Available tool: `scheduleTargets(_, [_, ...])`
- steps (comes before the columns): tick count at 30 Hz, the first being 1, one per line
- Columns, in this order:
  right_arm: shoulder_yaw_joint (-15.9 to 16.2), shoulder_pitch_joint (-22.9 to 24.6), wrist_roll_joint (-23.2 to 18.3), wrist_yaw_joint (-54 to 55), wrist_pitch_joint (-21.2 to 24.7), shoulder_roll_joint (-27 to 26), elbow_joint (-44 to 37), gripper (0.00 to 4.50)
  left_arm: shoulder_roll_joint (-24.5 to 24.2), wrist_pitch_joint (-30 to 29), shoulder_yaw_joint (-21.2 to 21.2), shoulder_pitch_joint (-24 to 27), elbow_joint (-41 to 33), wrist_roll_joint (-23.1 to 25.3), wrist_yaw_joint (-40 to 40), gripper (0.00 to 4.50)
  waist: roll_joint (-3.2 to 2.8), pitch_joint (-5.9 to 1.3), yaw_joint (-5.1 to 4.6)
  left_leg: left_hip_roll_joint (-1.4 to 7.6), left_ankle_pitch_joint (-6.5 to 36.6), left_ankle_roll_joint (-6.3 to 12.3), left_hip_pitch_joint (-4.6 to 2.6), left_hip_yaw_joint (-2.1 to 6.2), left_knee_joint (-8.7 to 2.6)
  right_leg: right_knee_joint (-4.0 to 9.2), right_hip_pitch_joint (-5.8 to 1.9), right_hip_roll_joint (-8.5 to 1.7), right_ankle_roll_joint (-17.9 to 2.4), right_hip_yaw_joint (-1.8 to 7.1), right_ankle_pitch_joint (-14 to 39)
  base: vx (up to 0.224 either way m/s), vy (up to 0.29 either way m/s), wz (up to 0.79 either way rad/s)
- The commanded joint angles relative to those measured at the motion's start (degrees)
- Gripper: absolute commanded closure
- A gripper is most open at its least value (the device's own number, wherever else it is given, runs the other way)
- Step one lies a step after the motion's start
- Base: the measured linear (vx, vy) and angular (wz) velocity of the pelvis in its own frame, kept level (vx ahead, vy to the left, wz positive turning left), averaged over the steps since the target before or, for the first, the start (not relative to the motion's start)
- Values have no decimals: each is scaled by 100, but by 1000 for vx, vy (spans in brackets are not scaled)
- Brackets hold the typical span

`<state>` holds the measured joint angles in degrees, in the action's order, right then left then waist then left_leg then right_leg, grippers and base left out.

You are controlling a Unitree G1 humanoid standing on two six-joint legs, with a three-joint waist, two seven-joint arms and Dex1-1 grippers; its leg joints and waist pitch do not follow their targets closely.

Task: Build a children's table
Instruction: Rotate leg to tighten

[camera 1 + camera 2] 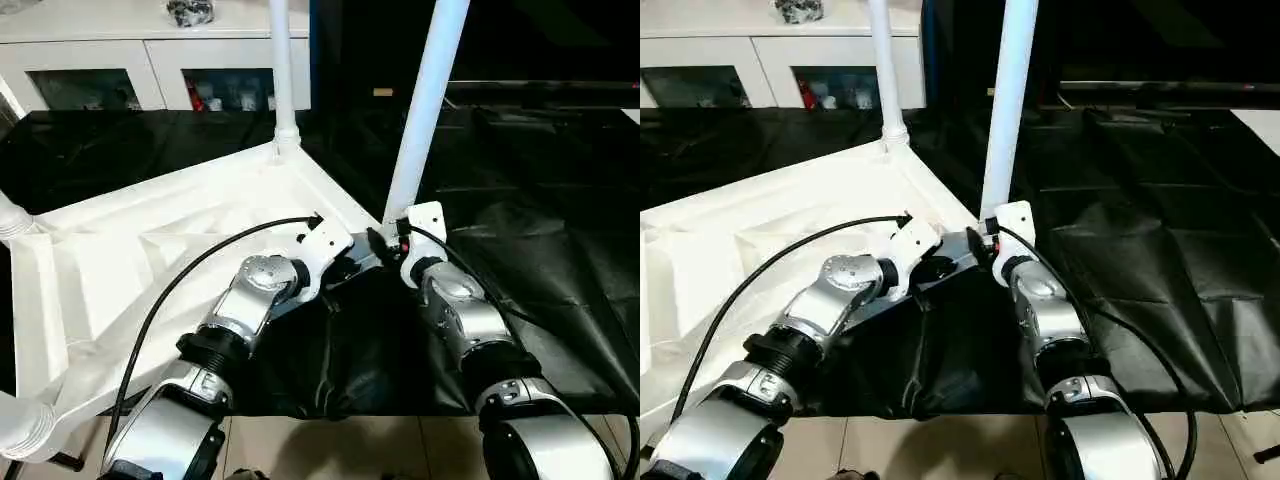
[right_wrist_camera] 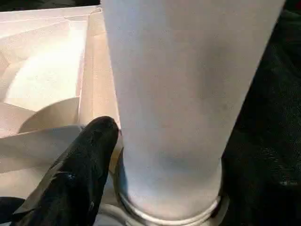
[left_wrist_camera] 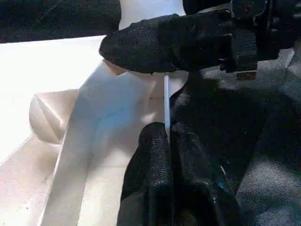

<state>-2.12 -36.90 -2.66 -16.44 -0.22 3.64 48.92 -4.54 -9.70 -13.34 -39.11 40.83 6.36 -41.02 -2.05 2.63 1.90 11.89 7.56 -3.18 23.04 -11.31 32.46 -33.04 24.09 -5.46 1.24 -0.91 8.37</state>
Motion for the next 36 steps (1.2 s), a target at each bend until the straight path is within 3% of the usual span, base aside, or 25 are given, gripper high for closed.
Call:
scheduleTargets(1, [244,-86,61,-349,-107,9,106,67,44,524,-143,58,-435,-331,-602,450,81,-422,18,18,1874,252,-148,16,-313,391,-235,-111,-1157,-3,1611,0,0,0])
scheduleTargets(7, [533,146,152,-1211,-214,372,-326,67,-195,610,-155,172,-584,-421,-995,450,74,-402,40,31,2057,228,-162,16,-332,401,-225,-99,-1102,3,1806,0,0,0])
scheduleTargets(12, [983,542,265,-2371,-291,966,-919,67,-442,648,-133,204,-638,-448,-1370,450,86,-395,63,32,2085,243,-149,19,-337,405,-234,-100,-1042,5,1889,0,0,0])
scheduleTargets(17, [1098,752,151,-3061,-237,1342,-1316,67,-585,680,-137,218,-643,-470,-1571,450,87,-390,121,43,2148,236,-172,11,-330,424,-212,-94,-1021,13,2000,0,0,0])
scheduleTargets(19, [1090,788,79,-3217,-226,1410,-1435,102,-626,692,-139,235,-652,-471,-1646,450,84,-391,118,41,2164,208,-163,22,-340,416,-219,-100,-1034,6,2025,0,0,0])
scheduleTargets(26, [1119,939,-209,-3753,3,1585,-1857,145,-763,659,-167,317,-746,-508,-1937,450,81,-396,138,46,2128,226,-165,19,-338,403,-224,-95,-1084,9,1886,0,0,0])
scheduleTargets(29, [1123,968,-219,-3859,59,1603,-1893,181,-800,633,-174,354,-786,-519,-2017,450,83,-403,146,47,2044,242,-153,17,-332,387,-232,-98,-1109,7,1804,0,0,0])
scheduleTargets(36, [1158,1033,-257,-3967,168,1633,-2015,219,-853,586,-198,416,-867,-524,-2164,450,77,-398,142,50,2052,235,-156,19,-338,388,-235,-96,-1113,6,1809,0,0,0])
